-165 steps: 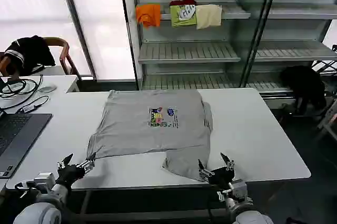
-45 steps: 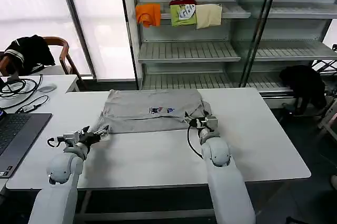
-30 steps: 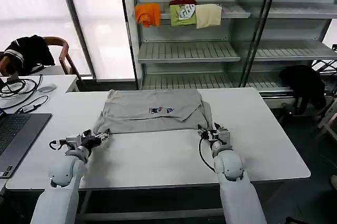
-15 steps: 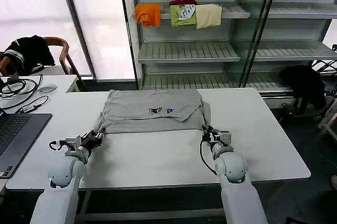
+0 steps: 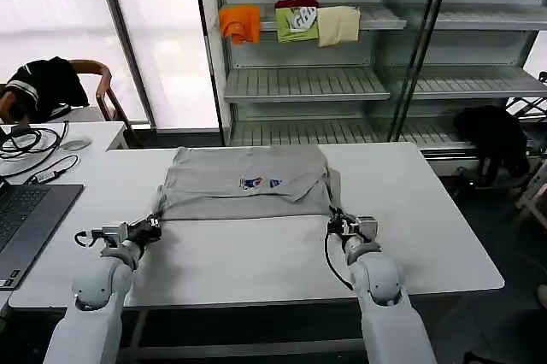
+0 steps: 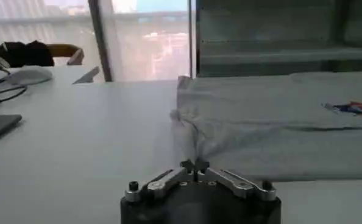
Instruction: Fold and organize the clothes.
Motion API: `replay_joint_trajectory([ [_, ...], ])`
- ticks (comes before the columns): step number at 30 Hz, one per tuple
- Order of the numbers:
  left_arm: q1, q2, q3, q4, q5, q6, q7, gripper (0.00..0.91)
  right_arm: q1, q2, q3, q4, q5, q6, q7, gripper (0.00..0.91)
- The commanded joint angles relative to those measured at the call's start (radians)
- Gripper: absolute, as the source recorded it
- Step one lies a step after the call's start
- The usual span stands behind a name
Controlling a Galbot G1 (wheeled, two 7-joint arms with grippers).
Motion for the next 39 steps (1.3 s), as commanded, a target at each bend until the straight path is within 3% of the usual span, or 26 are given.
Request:
replay_joint_trajectory([
  [1, 0.214, 0.005, -0.061, -0.226, -0.055, -0.002, -0.004, 0.0, -0.127, -0.016, -0.008, 0.138, 0.017, -0.001, 0.008, 0.0],
  [10, 0.535, -0.076, -0.132, -0.433, -0.126, -0.005, -0.059, 0.0, -0.44, -0.037, -0.008, 0.381, -0.014, 0.001, 0.018, 0.0],
  [25, 0.682, -0.141, -0.146, -0.565, -0.083, -0.033, -0.224, 0.0, -0.583, -0.091, -0.012, 0.484, -0.055, 0.002, 0.033, 0.0],
  [26, 0.688, -0.142, -0.146, -0.573, -0.084, -0.031, -0.228, 0.01, -0.586, -0.092, -0.014, 0.485, -0.058, 0.001, 0.033, 0.675],
  [27, 0.698, -0.144, -0.143, -0.582, -0.084, -0.03, -0.234, 0.121, -0.588, -0.092, -0.016, 0.486, -0.059, 0.001, 0.035, 0.907],
  [28, 0.701, -0.145, -0.141, -0.585, -0.084, -0.028, -0.236, 0.907, -0.589, -0.09, -0.018, 0.487, -0.064, 0.001, 0.038, 0.907],
  [33, 0.693, -0.153, -0.132, -0.593, -0.071, -0.026, -0.241, 0.907, -0.579, -0.067, -0.022, 0.481, -0.067, 0.004, 0.073, 0.907],
  [39, 0.638, -0.146, -0.157, -0.627, -0.054, -0.027, -0.245, 0.907, -0.518, -0.058, -0.011, 0.533, -0.066, 0.006, 0.074, 0.907],
])
